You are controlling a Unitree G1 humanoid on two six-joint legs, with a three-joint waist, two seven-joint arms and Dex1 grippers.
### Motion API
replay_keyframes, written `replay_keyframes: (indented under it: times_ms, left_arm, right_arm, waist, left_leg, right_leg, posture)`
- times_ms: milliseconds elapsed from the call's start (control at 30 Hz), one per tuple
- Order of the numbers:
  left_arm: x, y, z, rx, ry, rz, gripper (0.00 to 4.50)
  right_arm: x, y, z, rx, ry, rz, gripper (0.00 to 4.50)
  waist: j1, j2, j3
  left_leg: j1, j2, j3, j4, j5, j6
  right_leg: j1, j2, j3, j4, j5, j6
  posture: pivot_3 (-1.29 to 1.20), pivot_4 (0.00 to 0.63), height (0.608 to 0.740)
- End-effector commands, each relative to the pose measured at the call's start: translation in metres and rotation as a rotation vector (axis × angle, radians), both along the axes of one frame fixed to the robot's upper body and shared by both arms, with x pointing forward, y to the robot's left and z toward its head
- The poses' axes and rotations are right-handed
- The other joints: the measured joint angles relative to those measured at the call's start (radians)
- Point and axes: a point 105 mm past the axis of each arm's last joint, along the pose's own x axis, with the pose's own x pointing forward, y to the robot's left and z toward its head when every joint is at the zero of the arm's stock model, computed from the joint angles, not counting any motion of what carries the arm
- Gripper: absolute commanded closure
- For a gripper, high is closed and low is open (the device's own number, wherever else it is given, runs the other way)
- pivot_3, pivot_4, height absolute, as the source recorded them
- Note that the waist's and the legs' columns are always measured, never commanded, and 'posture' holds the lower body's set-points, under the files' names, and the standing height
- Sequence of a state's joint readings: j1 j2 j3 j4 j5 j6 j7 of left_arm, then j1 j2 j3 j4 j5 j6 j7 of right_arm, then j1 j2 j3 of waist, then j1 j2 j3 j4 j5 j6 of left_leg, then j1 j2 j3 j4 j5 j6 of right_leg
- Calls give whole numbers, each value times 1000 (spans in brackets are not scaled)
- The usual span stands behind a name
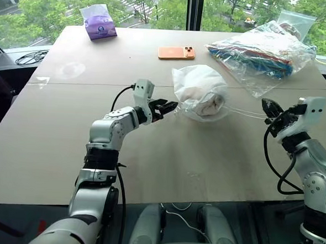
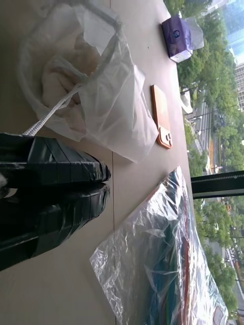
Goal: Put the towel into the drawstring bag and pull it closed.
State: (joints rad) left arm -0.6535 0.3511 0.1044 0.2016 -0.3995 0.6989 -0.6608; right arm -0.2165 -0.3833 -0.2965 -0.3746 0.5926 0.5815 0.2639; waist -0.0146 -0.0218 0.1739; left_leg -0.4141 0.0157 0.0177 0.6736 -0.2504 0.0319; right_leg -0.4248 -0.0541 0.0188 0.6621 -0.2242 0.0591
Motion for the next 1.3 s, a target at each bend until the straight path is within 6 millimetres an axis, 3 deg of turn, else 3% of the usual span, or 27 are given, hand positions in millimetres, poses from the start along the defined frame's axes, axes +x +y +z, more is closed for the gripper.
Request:
replay_keyframes:
  times_ms: [33,333,500,633,733,867,967,1100,1300]
  left_arm:
    - [-7,-2,16,105,-143,-121,1725]
    - [0,-24,-14,173,-77,-243,1725]
    - [18,-32,-14,146,-86,-196,1725]
    - [19,-32,-14,128,-92,-213,1725]
    - [17,-32,-16,124,-106,-232,2564]
    - [17,-33,-14,104,-124,-242,4365]
    - [18,-30,-13,100,-133,-229,4446]
    - [31,-1,-8,156,-216,-35,4446]
    - [45,72,21,344,-470,453,4446]
  right_arm:
    - [-4,1,14,-18,-68,-3,4500]
    - [-2,4,15,-27,-75,6,4500]
    - [-4,1,17,-28,-82,-9,4500]
    - [-7,-1,17,-31,-81,-21,4500]
    - [-8,-2,16,-32,-81,-28,4500]
    - [-8,-3,16,-32,-81,-29,4500]
    - [-7,-2,16,-31,-79,-27,4500]
    - [-4,-15,18,-38,-98,-111,4500]
    - [-5,-85,27,-88,-165,-518,4500]
  waist:
    - [1,0,0]
    - [4,0,0]
    - [3,0,0]
    - [1,0,0]
    - [1,0,0]
    - [2,0,0]
    - [2,0,0]
    - [0,0,0]
    - [4,0,0]
  left_leg:
    - [0,0,0,0,0,0]
    - [0,-1,1,1,0,0]
    - [-1,-1,1,1,0,0]
    - [-1,-1,1,1,0,0]
    - [-1,-1,1,1,0,0]
    - [-1,-1,1,1,0,0]
    - [-1,-1,0,1,0,0]
    - [-1,-1,0,1,0,0]
    - [0,-1,-2,1,0,0]
  right_leg:
    - [0,0,0,0,0,0]
    - [2,0,-2,-1,0,0]
    - [2,0,-3,-1,0,0]
    - [2,0,-2,-2,0,0]
    - [2,0,-3,-2,0,0]
    - [2,0,-3,-2,0,0]
    - [2,0,-2,-2,0,0]
    - [2,0,-3,-2,0,0]
    - [2,-1,-2,-1,0,0]
  posture:
    - [0,150,740]
    - [0,150,740]
    - [0,150,740]
    - [0,150,740]
    - [0,150,740]
    - [0,150,740]
    - [0,150,740]
    - [0,150,740]
    - [0,150,740]
